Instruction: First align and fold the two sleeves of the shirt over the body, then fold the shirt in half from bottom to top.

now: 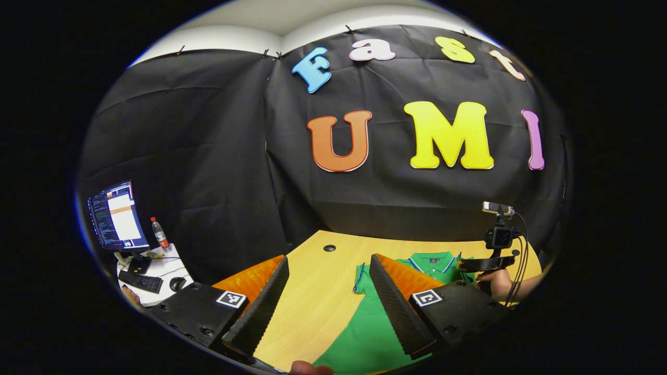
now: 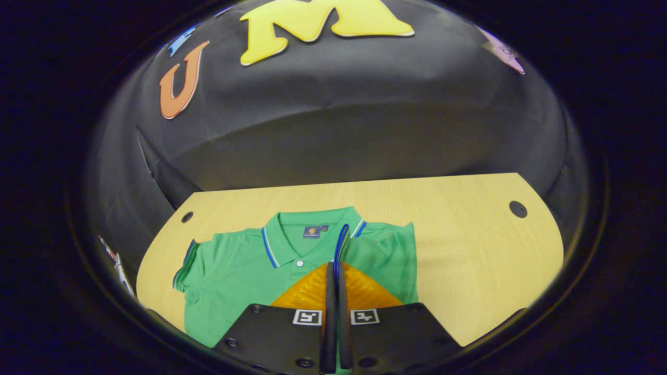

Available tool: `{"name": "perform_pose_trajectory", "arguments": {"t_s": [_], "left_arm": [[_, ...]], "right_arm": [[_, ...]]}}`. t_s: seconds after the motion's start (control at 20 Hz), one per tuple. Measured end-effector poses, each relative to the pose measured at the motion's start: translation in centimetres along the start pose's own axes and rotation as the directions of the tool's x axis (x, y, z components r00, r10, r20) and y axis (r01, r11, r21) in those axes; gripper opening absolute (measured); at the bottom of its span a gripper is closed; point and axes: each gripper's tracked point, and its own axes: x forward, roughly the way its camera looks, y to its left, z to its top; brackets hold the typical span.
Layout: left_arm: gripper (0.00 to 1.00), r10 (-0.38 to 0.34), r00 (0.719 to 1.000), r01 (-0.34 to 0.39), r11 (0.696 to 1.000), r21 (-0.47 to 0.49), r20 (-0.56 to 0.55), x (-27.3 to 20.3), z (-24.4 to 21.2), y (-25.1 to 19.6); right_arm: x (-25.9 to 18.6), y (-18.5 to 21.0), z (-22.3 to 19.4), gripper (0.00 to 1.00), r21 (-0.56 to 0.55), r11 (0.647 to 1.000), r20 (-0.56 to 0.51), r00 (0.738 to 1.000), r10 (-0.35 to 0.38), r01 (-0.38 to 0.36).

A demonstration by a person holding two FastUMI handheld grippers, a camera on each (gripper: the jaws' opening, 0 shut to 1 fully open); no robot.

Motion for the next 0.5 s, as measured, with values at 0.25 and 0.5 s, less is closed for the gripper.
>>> {"name": "perform_pose_trajectory", "arguments": {"t_s": [0.25,0.5], "left_arm": [[1.0,-0.057,0.998,0.057,0.998,0.004,-0.002,0.7,0.2,0.6],[1.0,-0.174,0.985,0.174,0.984,-0.04,0.003,2.3,0.1,-0.8]], "right_arm": [[-1.6,1.3,0.8,0.59,0.027,1.0,0.028,1.0,0.009,-0.01],[-8.0,-0.6,2.5,0.92,0.002,1.0,0.096,0.995,-0.028,0.028]]}}
